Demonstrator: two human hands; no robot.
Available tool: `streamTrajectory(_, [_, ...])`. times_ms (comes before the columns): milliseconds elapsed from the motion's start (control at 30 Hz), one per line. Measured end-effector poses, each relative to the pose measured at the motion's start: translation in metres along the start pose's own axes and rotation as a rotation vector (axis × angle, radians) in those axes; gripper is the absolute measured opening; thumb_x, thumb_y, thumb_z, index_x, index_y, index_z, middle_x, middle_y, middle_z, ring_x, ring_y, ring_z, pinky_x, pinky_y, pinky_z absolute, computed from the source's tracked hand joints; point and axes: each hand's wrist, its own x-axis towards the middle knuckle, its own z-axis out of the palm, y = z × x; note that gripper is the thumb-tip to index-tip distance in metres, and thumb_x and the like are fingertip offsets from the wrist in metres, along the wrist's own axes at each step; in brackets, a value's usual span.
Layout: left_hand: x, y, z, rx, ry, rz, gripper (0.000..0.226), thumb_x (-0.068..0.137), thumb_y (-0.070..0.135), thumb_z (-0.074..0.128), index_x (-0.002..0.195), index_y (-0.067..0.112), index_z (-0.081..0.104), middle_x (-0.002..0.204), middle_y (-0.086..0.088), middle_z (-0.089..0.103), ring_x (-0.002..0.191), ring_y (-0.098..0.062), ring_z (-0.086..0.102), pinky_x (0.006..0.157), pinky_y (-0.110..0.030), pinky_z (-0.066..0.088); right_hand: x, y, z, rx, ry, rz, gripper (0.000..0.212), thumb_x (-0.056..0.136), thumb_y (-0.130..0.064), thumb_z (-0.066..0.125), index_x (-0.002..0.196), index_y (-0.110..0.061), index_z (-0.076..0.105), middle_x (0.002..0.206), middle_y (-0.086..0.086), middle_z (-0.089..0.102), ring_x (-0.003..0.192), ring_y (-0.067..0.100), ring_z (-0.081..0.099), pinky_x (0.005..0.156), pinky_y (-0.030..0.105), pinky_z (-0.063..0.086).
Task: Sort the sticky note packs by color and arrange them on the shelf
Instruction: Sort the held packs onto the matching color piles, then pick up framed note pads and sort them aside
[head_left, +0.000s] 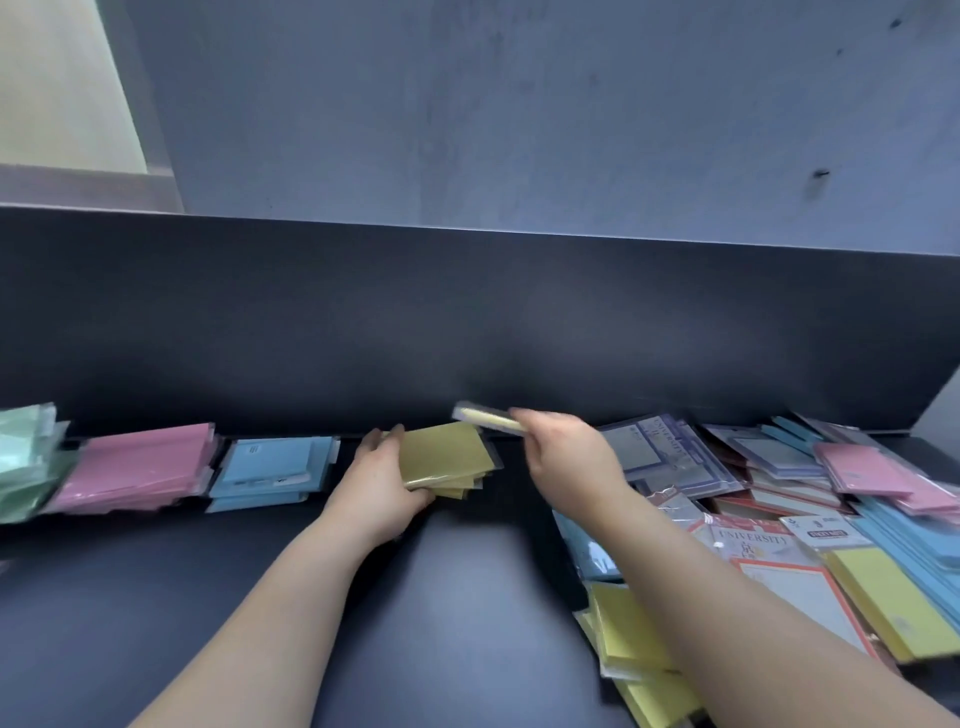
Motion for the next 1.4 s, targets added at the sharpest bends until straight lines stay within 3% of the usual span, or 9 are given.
streamTrajectory(133, [0.001, -0.001, -0.001, -0.156, 0.065, -0.027, 0.121, 0.07, 0.032, 0.082, 0.152, 0.02, -0.007, 0.156, -0.009, 0.015, 0.14, -0.022, 0.026, 0.107, -0.027, 0.027, 0.001, -0.033, 0.025, 0.022, -0.365, -0.198, 0.052, 0.091, -0.008, 0.041, 0.141, -0.022, 0.042, 0.151, 0.009, 0.034, 0.139, 0.028, 0.027, 0.113, 0.037, 0.028])
streamTrajectory(233, [0.001, -0.003, 0.0, -0.144, 0.093, 0.004, 0.114, 0.07, 0.036, 0.08, 0.152, 0.025, 0.002, 0.156, -0.009, 0.014, 0.141, -0.023, 0.025, 0.111, -0.032, 0.024, 0.003, -0.047, 0.027, 0.028, -0.484, -0.23, 0.051, 0.096, -0.007, 0.038, 0.145, -0.016, 0.033, 0.155, 0.013, 0.022, 0.143, 0.027, 0.018, 0.116, 0.032, 0.017])
streamTrajectory(400, [0.001, -0.003, 0.002, 0.062, 0.086, 0.032, 0.067, 0.082, 0.042, 0.068, 0.14, 0.02, 0.044, 0.156, -0.009, 0.022, 0.142, -0.026, 0.025, 0.115, -0.034, 0.023, -0.001, -0.024, 0.004, 0.086, -0.414, -0.128, 0.045, 0.095, -0.01, 0.04, 0.139, -0.011, 0.044, 0.152, 0.008, 0.033, 0.141, 0.027, 0.026, 0.114, 0.025, 0.016])
streamTrajectory(567, [-0.004, 0.024, 0.005, 0.186, 0.128, 0.124, 0.06, 0.087, 0.041, 0.062, 0.141, 0.021, 0.043, 0.158, -0.007, 0.017, 0.146, -0.029, 0.007, 0.118, -0.04, 0.014, -0.016, 0.032, -0.036, -0.048, -0.398, 0.095, 0.045, 0.093, -0.02, 0.045, 0.138, -0.017, 0.047, 0.142, 0.006, 0.047, 0.129, 0.023, 0.044, 0.106, 0.028, 0.034])
streamTrajectory(733, [-0.016, 0.076, 0.027, 0.154, -0.038, 0.359, 0.053, 0.091, 0.038, 0.057, 0.141, 0.025, 0.043, 0.154, 0.004, 0.028, 0.14, -0.014, 0.03, 0.111, -0.024, 0.023, -0.029, 0.087, -0.076, -0.114, -0.299, 0.322, 0.047, 0.089, -0.024, 0.049, 0.136, -0.019, 0.048, 0.135, 0.004, 0.055, 0.121, 0.024, 0.051, 0.099, 0.033, 0.043])
streamTrajectory(867, [-0.009, 0.116, 0.059, 0.189, -0.167, 0.435, 0.054, 0.092, 0.04, 0.054, 0.142, 0.023, 0.041, 0.149, 0.004, 0.036, 0.136, -0.013, 0.035, 0.111, -0.024, 0.027, -0.04, 0.123, -0.089, -0.137, -0.281, 0.449, 0.039, 0.085, -0.04, 0.057, 0.114, -0.014, 0.057, 0.114, 0.007, 0.063, 0.1, 0.027, 0.058, 0.076, 0.032, 0.046])
streamTrajectory(1000, [0.015, 0.151, 0.091, 0.296, -0.241, 0.378, 0.058, 0.091, 0.043, 0.054, 0.141, 0.018, 0.039, 0.148, -0.006, 0.035, 0.135, -0.024, 0.036, 0.11, -0.03, 0.031, -0.053, 0.138, -0.079, -0.128, -0.287, 0.464, 0.062, 0.073, -0.059, 0.063, 0.115, -0.015, 0.053, 0.115, 0.009, 0.058, 0.108, 0.029, 0.05, 0.084, 0.035, 0.043])
streamTrajectory(1100, [0.037, 0.164, 0.109, 0.308, -0.29, 0.301, 0.057, 0.08, 0.049, 0.063, 0.126, 0.018, 0.049, 0.127, -0.008, 0.046, 0.121, -0.028, 0.047, 0.095, -0.03, 0.041, -0.058, 0.144, -0.073, -0.054, -0.234, 0.488, 0.068, 0.071, -0.06, 0.065, 0.122, -0.016, 0.051, 0.122, 0.011, 0.052, 0.116, 0.031, 0.042, 0.096, 0.038, 0.04])
streamTrajectory(1400, [0.061, 0.17, 0.12, 0.298, -0.299, 0.125, 0.07, 0.058, 0.064, 0.073, 0.113, 0.022, 0.059, 0.12, -0.006, 0.041, 0.105, -0.021, 0.049, 0.094, -0.032, 0.047, -0.059, 0.149, -0.077, 0.357, -0.05, 0.543, 0.05, 0.088, -0.028, 0.062, 0.133, -0.02, 0.041, 0.132, 0.012, 0.044, 0.116, 0.03, 0.05, 0.088, 0.032, 0.04])
